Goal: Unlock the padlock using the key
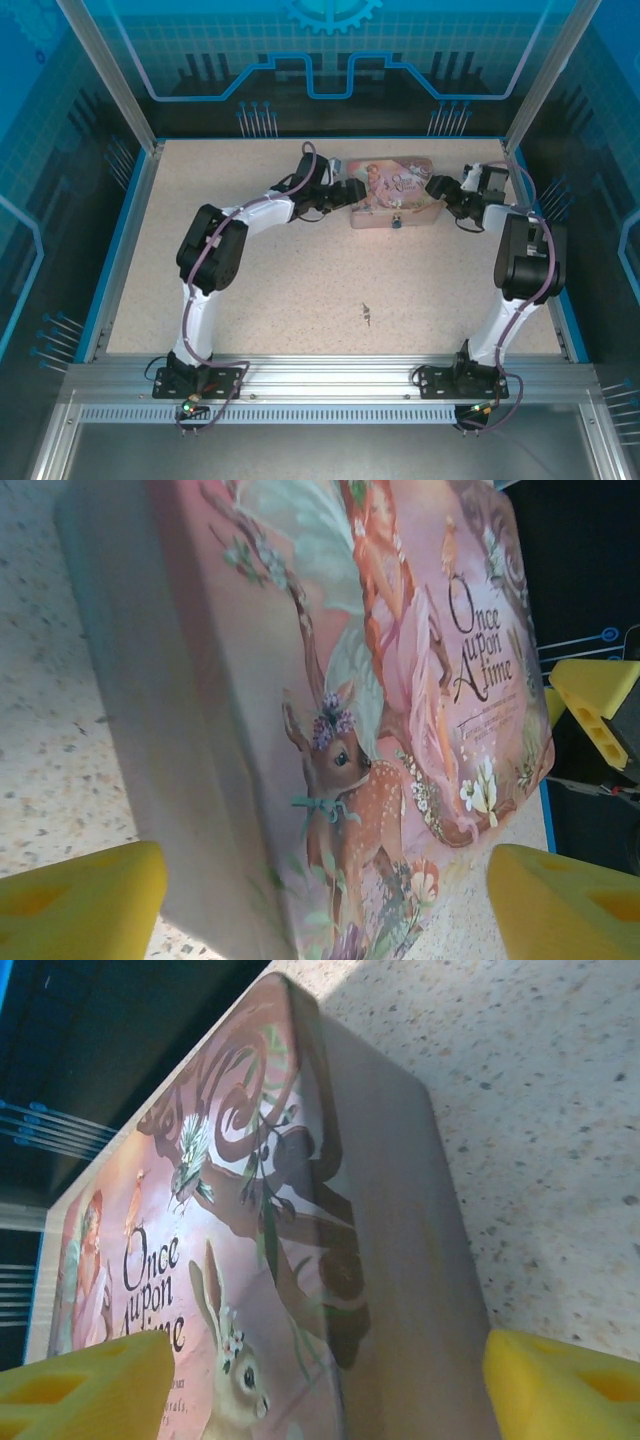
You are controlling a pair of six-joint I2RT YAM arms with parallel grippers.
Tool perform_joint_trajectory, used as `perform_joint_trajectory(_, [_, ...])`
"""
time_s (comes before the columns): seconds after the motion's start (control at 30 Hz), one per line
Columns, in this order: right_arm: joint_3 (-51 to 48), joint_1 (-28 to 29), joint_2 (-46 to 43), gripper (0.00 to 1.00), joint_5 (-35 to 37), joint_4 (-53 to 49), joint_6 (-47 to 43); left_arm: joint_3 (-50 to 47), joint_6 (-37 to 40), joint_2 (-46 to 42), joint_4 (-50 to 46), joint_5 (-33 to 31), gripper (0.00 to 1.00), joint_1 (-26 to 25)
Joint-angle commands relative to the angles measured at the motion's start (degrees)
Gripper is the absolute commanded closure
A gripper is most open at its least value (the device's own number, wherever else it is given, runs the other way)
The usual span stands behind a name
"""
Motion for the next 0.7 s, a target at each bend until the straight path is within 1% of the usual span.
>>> perform_joint_trajectory(0.0, [2.0,1.1,1.4,0.26,-2.9,-0.2,-0.5,3.2,-0.7,2.4,-2.5,0.0,0.22,-0.7])
perform_joint_trajectory(0.07, [2.8,1.3,1.7,0.31,-2.9,-2.3,-0.8,3.5,-0.7,2.9,-2.6,-0.1,0.26,-1.0])
perform_joint_trajectory(0.1, [3.4,1.5,2.0,0.34,-3.0,-3.8,-1.3,3.5,-0.6,3.0,-2.6,-0.3,0.3,-1.1])
perform_joint_trajectory(0.2, [3.7,2.1,2.0,0.36,-2.8,-5.7,-2.9,2.9,-0.6,3.1,-2.5,-0.8,0.43,-1.3])
perform_joint_trajectory(0.23, [3.5,2.3,1.8,0.37,-2.6,-6.0,-3.3,2.7,-0.6,3.2,-2.2,-0.9,0.44,-1.4])
perform_joint_trajectory(0.37, [2.5,3.1,0.7,0.42,-2.3,-6.4,-3.9,0.6,-0.7,2.0,-1.3,-1.3,0.48,-1.4])
perform_joint_trajectory(0.67, [-1.2,6.4,-2.5,0.42,-1.8,-5.7,-3.7,-5.7,1.5,-4.0,-0.5,-3.2,0.48,-1.4])
